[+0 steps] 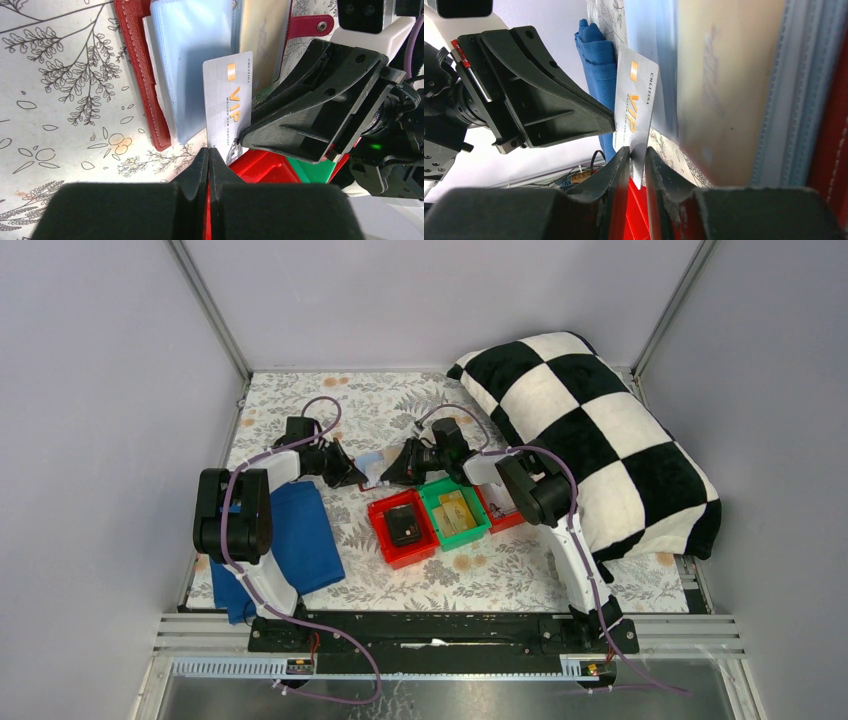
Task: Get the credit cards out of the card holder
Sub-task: Place the credit card in the storage box.
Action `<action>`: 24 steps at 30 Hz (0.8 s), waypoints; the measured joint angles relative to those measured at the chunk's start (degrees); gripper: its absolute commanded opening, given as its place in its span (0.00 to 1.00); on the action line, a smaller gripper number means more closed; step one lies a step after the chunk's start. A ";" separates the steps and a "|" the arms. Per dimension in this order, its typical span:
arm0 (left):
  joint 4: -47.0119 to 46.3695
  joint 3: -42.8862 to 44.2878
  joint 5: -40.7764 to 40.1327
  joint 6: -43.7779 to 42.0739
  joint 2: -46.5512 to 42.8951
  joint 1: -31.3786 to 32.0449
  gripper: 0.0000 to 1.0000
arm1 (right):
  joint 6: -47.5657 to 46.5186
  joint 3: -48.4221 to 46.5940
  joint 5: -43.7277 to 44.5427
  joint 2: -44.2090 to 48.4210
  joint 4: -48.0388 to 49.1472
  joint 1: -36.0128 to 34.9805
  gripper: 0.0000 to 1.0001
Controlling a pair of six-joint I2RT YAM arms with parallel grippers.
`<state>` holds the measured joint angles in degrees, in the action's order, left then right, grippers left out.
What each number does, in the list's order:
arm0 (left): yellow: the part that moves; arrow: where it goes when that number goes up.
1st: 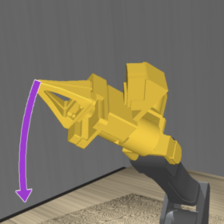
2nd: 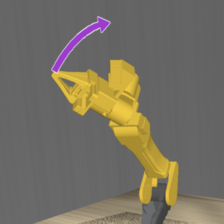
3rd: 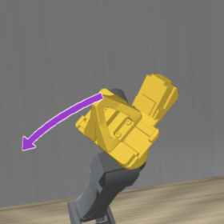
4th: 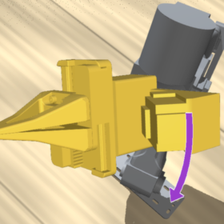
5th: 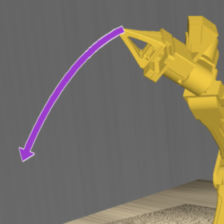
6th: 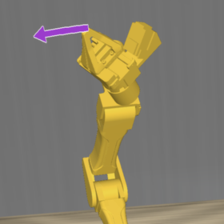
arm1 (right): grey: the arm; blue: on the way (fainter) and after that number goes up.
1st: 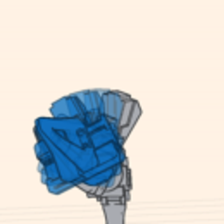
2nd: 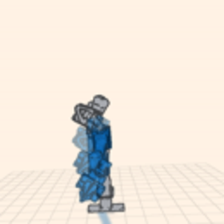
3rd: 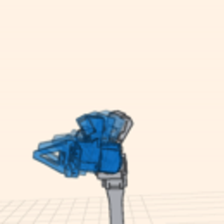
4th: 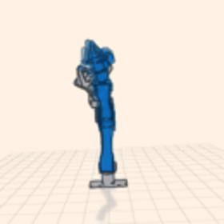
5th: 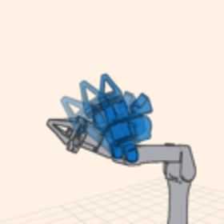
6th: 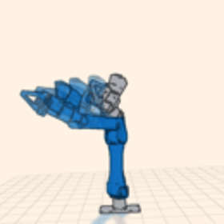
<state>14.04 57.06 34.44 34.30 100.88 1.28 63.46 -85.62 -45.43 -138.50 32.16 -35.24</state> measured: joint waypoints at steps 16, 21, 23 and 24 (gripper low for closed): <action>1.70 -0.44 -1.81 -0.09 -1.05 0.07 0.30 | 0.81 0.98 -0.33 0.42 2.03 0.00 0.00; 4.74 -0.39 -3.63 -0.50 -5.57 0.07 0.34 | -2.32 1.53 -0.11 2.71 -1.68 0.00 0.00; 5.92 -0.02 -4.11 -0.72 -7.69 0.07 0.35 | -4.48 1.53 0.17 4.39 -3.98 0.00 0.00; 6.36 0.22 -4.33 -0.87 -8.59 0.07 0.36 | -5.62 1.53 0.50 5.18 -5.05 0.00 0.00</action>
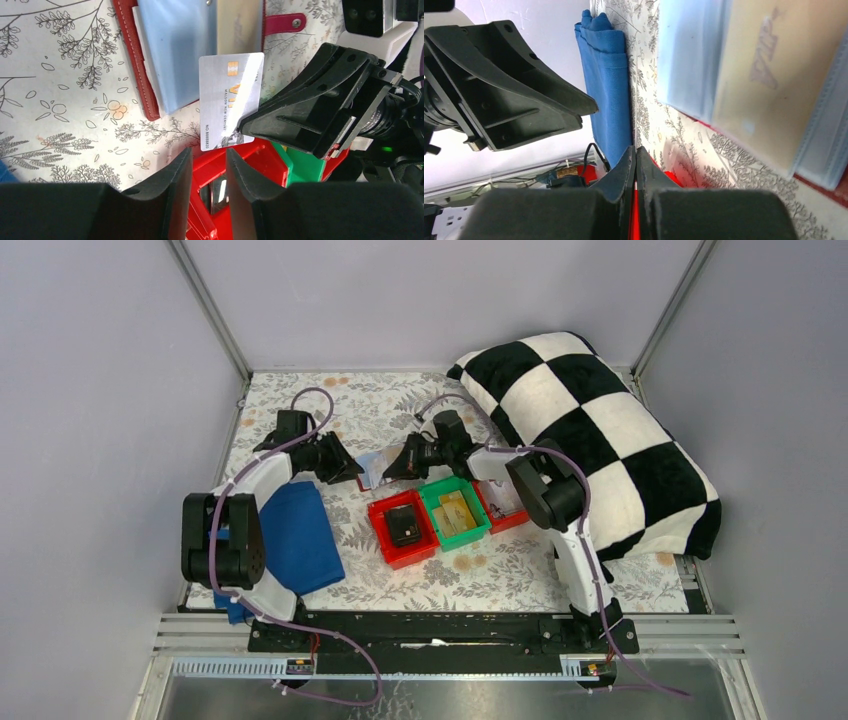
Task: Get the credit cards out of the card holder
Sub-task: Place the credit card in the storage box.
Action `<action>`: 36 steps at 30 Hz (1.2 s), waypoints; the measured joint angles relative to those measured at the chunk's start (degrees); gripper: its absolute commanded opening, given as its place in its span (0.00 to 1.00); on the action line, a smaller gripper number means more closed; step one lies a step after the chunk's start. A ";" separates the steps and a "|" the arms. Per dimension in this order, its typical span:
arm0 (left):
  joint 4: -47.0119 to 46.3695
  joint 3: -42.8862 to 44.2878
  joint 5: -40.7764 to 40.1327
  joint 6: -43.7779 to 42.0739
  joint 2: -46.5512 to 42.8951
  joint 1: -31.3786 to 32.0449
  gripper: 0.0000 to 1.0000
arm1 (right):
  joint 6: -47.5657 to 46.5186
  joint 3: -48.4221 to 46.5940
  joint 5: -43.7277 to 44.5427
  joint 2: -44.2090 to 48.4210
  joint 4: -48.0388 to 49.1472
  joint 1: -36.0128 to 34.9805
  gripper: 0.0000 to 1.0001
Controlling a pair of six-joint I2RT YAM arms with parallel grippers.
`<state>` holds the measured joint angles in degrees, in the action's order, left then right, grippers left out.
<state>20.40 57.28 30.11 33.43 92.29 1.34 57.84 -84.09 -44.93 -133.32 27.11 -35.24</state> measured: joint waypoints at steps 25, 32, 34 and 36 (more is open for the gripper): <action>4.87 3.85 1.31 -1.95 -14.58 3.17 0.47 | -41.64 19.26 42.77 54.73 -45.29 10.73 0.00; 5.49 5.66 5.99 -2.23 -14.60 5.09 0.47 | -43.78 29.24 47.36 57.02 -48.57 10.93 0.00; 5.46 6.01 6.78 -2.47 -14.60 5.44 0.48 | -44.39 30.14 46.93 56.94 -48.54 10.93 0.00; 5.49 6.01 7.50 -2.80 -14.60 5.70 0.48 | -45.40 30.45 45.03 56.92 -47.78 10.93 0.00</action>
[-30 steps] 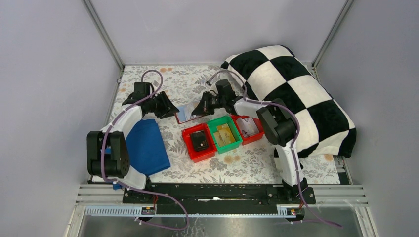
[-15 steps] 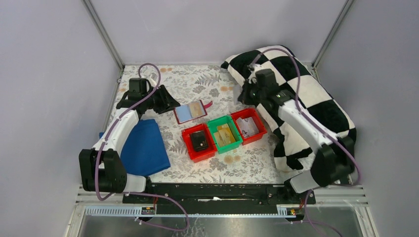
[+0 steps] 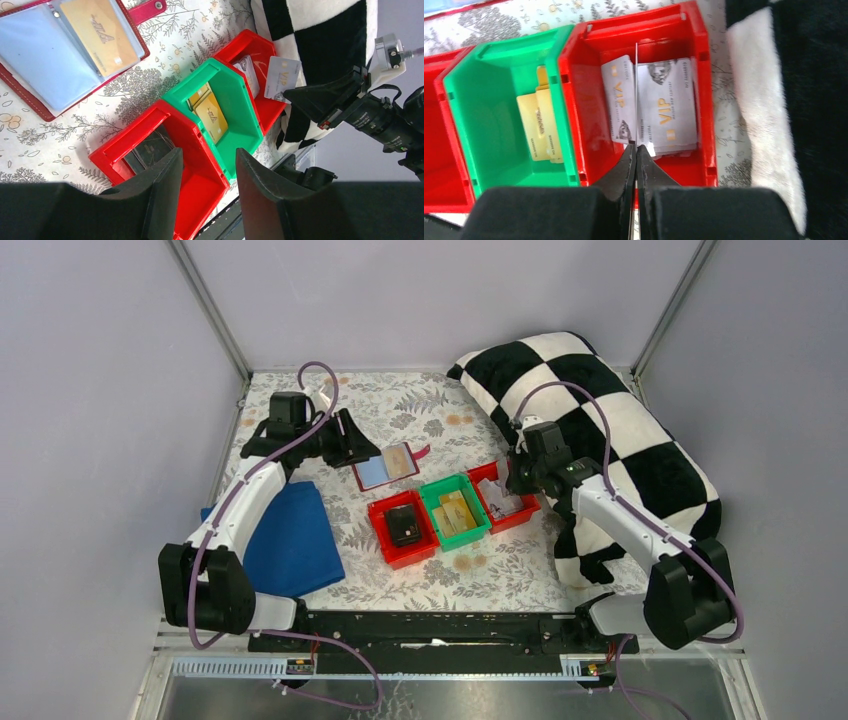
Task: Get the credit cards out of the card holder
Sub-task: Place the credit card in the storage box.
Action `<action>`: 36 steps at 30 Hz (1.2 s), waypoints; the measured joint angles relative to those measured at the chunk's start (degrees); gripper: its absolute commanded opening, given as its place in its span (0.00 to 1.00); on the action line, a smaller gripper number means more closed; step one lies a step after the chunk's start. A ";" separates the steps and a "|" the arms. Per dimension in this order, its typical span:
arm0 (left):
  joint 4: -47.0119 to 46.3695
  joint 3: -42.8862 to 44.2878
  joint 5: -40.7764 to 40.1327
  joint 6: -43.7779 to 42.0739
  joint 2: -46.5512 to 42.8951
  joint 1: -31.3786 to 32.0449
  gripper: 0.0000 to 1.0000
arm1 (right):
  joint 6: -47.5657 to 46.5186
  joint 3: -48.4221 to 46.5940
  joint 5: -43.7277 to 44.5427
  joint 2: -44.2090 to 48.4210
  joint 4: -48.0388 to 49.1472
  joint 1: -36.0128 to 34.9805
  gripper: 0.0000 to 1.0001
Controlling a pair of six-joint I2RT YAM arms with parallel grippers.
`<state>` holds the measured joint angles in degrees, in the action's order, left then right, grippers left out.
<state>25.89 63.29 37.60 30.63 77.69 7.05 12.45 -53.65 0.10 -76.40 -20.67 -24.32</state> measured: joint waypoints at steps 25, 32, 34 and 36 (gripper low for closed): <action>2.69 0.50 3.85 -5.38 -0.09 0.42 0.51 | -4.22 -8.13 -4.09 -13.64 -8.61 0.00 0.54; 3.58 3.04 3.13 -6.23 -0.09 0.42 0.53 | -1.99 -8.15 -2.03 -5.31 -5.25 0.00 0.52; 3.61 3.13 2.73 -6.23 -0.09 0.44 0.60 | -1.01 -8.28 -3.32 -3.78 -3.48 0.00 0.51; 3.76 3.13 1.38 -6.27 -0.09 0.63 0.63 | 0.59 -8.70 -5.68 -3.67 -1.01 0.00 0.51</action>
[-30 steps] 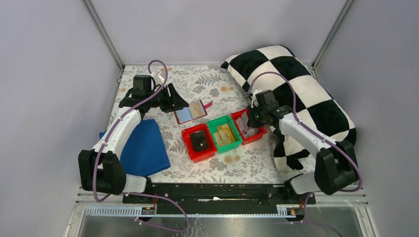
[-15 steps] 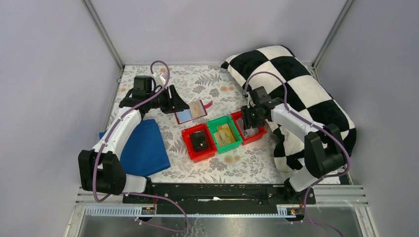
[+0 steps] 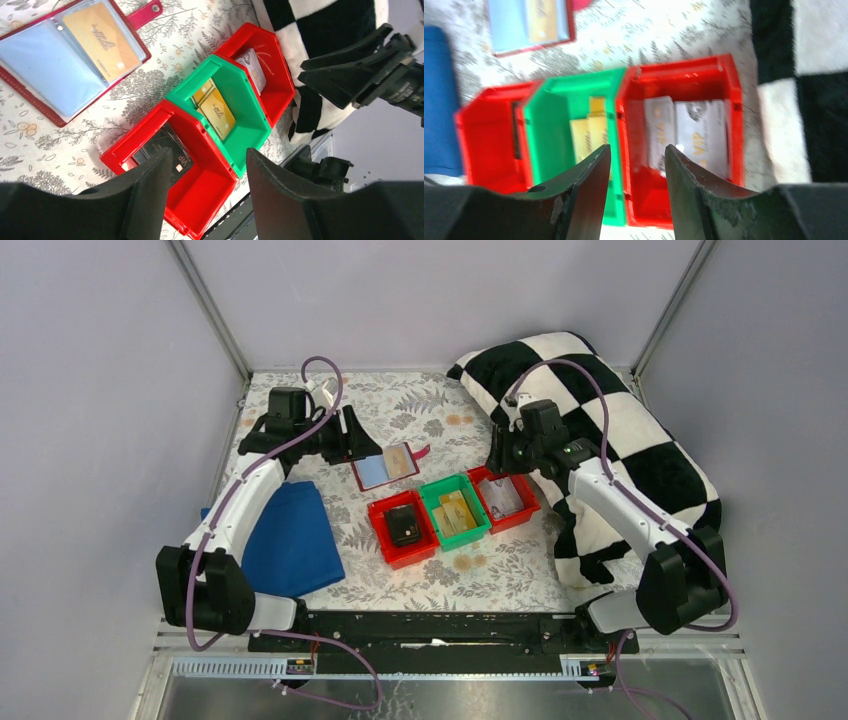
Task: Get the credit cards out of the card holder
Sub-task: Place the credit card in the storage box, then remove the credit card from the card holder.
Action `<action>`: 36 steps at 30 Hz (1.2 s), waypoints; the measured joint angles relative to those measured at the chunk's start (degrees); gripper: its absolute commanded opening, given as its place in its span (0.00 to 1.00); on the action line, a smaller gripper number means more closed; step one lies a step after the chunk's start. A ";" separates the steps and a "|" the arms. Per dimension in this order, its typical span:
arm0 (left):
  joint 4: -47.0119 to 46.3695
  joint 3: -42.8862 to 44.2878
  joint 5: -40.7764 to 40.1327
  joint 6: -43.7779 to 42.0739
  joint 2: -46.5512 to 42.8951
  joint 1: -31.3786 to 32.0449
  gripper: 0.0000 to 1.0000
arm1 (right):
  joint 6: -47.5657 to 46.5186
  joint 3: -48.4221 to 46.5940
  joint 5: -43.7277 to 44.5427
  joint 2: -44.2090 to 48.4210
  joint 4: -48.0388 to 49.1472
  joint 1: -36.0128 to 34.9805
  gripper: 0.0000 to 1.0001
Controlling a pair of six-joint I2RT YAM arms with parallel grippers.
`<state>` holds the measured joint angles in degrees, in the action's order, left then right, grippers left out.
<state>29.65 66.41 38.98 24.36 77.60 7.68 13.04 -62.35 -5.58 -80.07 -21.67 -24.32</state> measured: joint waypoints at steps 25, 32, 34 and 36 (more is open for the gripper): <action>-7.08 1.46 -17.44 10.29 22.32 3.13 0.84 | 24.02 -30.16 -18.43 -44.04 15.96 -6.43 0.49; -8.52 2.08 -17.42 10.67 25.42 2.32 0.82 | 23.91 -33.90 -19.65 -48.65 15.58 -7.08 0.48; -8.79 2.16 -17.33 10.67 27.02 2.12 0.82 | 23.96 -35.28 -19.80 -49.66 15.54 -7.32 0.48; -8.76 2.16 -17.14 10.67 27.96 1.95 0.82 | 23.96 -36.63 -20.20 -50.71 15.45 -7.52 0.48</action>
<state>20.88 68.58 21.85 35.03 105.56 9.63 36.99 -98.98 -25.78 -130.78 -6.22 -31.83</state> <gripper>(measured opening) 0.821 0.483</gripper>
